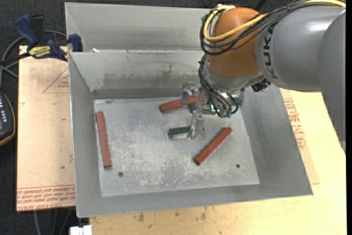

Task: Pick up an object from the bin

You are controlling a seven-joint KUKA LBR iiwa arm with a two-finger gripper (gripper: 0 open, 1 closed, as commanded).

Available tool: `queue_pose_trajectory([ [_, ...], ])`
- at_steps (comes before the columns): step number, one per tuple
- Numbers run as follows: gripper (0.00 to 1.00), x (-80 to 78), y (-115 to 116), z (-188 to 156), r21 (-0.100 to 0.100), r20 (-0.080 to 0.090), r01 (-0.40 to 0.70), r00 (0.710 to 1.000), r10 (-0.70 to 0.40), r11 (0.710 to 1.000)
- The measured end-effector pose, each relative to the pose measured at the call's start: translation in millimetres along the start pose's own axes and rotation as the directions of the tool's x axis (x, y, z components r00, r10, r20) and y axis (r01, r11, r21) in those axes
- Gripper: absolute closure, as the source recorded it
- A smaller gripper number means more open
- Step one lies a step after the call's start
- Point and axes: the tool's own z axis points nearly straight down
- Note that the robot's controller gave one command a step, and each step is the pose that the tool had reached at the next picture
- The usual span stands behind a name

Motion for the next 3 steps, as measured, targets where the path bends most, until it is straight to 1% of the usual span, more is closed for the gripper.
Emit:
queue_pose_trajectory([
  [1,0.00,19.7,-4,77,0.000,0.002,-0.227,0.974,0.227,0.974],
  [2,1.00,17.5,-4,74,-0.002,0.008,-0.227,0.974,0.227,0.974],
  [3,1.00,-7.7,-23,-70,-0.003,0.019,-0.194,0.981,0.194,0.981],
])
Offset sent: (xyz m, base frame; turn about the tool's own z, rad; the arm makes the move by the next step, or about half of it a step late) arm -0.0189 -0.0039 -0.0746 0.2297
